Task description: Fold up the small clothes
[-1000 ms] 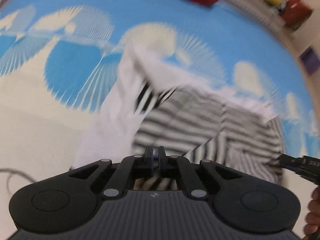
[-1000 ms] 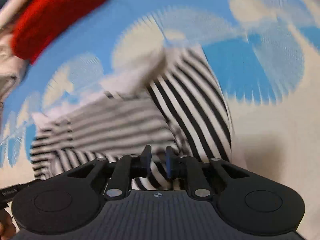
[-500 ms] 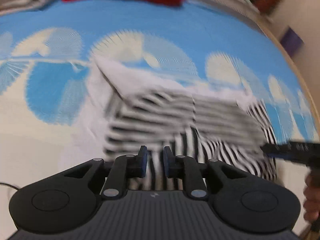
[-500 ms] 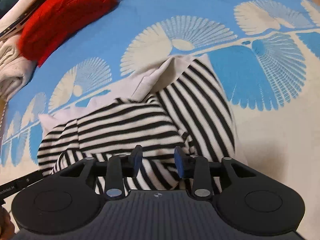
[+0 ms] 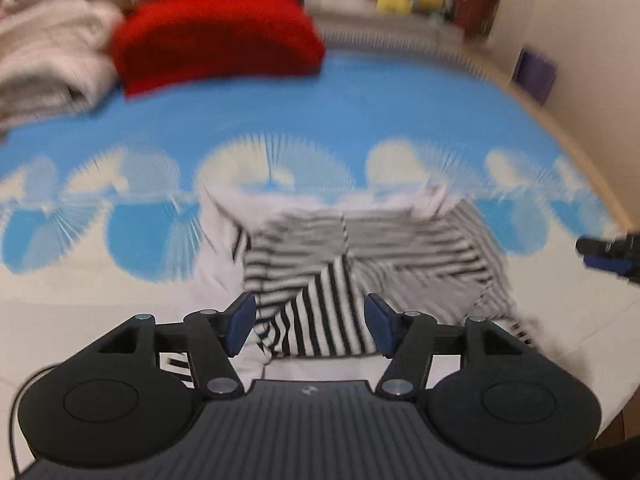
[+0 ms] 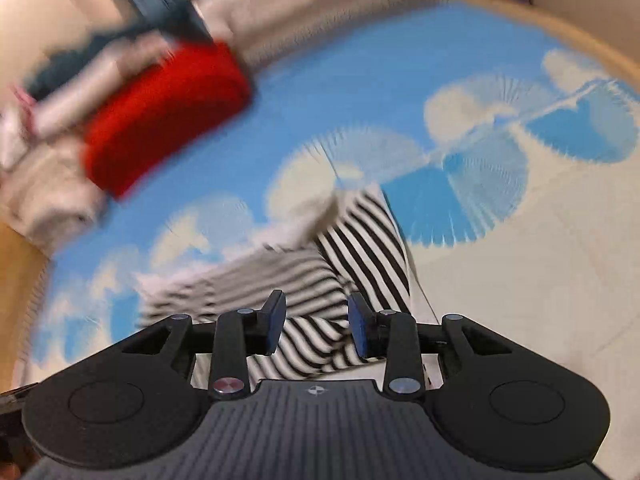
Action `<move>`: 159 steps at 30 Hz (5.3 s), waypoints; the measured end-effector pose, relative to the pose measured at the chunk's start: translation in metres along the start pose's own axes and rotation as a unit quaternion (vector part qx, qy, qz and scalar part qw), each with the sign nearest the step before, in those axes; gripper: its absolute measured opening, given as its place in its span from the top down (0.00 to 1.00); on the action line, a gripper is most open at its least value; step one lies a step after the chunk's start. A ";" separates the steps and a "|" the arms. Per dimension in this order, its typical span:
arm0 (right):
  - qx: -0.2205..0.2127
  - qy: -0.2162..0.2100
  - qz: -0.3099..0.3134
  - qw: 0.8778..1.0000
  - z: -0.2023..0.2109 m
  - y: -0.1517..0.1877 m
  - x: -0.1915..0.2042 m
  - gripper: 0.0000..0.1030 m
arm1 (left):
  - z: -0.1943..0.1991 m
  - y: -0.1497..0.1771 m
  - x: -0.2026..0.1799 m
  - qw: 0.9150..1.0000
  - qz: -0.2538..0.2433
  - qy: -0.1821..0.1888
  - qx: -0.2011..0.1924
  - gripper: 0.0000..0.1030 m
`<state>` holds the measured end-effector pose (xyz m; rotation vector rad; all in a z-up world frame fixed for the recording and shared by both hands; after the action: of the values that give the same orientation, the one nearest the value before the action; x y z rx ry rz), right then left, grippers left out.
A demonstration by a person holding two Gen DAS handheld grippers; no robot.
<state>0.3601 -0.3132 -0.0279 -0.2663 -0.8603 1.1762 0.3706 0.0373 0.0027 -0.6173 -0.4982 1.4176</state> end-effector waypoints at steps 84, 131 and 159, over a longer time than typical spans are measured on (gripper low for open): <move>0.117 0.123 0.090 0.981 0.026 0.226 -0.100 0.86 | 0.003 0.273 0.083 0.962 0.205 -0.125 0.129 0.36; 0.100 0.130 0.073 0.984 0.048 0.221 -0.118 0.95 | 0.021 0.264 0.057 0.982 0.132 -0.081 0.108 0.92; 0.095 0.136 0.100 0.981 0.047 0.225 -0.110 0.94 | 0.020 0.270 0.059 0.979 0.137 -0.078 0.132 0.92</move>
<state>0.1572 -0.3330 -0.1808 -0.3537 -0.4851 1.3625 0.1612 0.1098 -0.1641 -0.3705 -0.3480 1.7703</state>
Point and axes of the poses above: each gripper's, at about its wrist camera, not at the fingertips, and z roughly against the way its jaws point, x to its left, y to its underside, the point moved 8 cm from there along -z, roughly the way its jaws point, and after that the axes turned 1 degree about -y, right-handed, at the moved point
